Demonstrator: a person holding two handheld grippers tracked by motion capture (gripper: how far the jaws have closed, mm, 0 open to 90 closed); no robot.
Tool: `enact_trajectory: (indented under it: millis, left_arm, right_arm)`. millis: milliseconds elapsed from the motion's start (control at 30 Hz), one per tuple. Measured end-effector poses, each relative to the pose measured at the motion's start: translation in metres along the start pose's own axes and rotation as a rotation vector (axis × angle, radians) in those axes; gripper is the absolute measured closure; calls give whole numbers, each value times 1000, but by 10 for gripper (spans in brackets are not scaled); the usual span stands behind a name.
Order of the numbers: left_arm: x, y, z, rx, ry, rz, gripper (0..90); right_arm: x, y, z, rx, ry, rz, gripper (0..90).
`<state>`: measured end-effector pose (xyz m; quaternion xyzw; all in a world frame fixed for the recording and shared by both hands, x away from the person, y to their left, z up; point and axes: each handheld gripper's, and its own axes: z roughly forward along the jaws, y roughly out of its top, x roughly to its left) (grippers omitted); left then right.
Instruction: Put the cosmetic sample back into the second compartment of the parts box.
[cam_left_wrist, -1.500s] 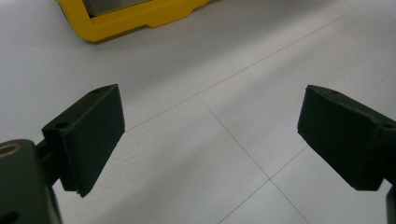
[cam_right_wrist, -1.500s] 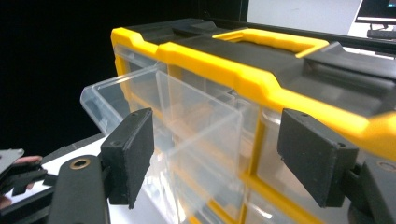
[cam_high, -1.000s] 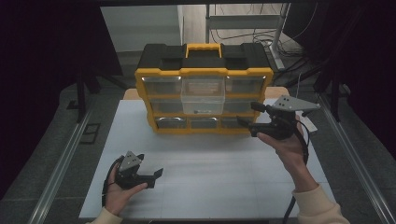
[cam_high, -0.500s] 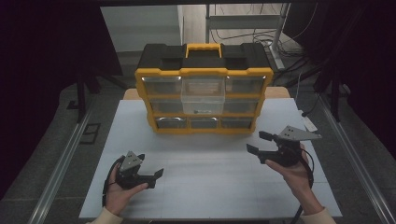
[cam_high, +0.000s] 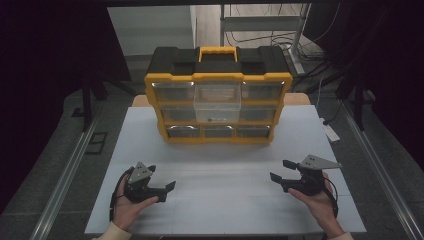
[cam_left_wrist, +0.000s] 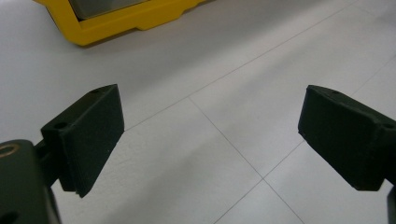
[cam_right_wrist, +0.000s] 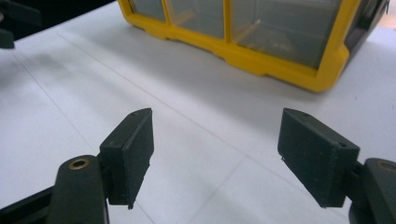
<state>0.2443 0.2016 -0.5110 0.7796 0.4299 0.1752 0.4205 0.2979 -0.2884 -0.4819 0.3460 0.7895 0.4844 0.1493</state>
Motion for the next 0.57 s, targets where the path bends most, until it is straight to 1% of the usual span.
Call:
enact_trajectory:
  millis: [67,167,567]
  left_arm:
    - [0,0,1,1,-3,-2,78]
    - [0,-1,1,2,-2,-3,78]
    - [0,0,0,1,0,-5,78]
  right_arm:
    - [-1,-4,1,9,-4,8,274]
    - [-3,-6,2,11,-7,3,274]
    - [-3,-6,1,4,-9,3,274]
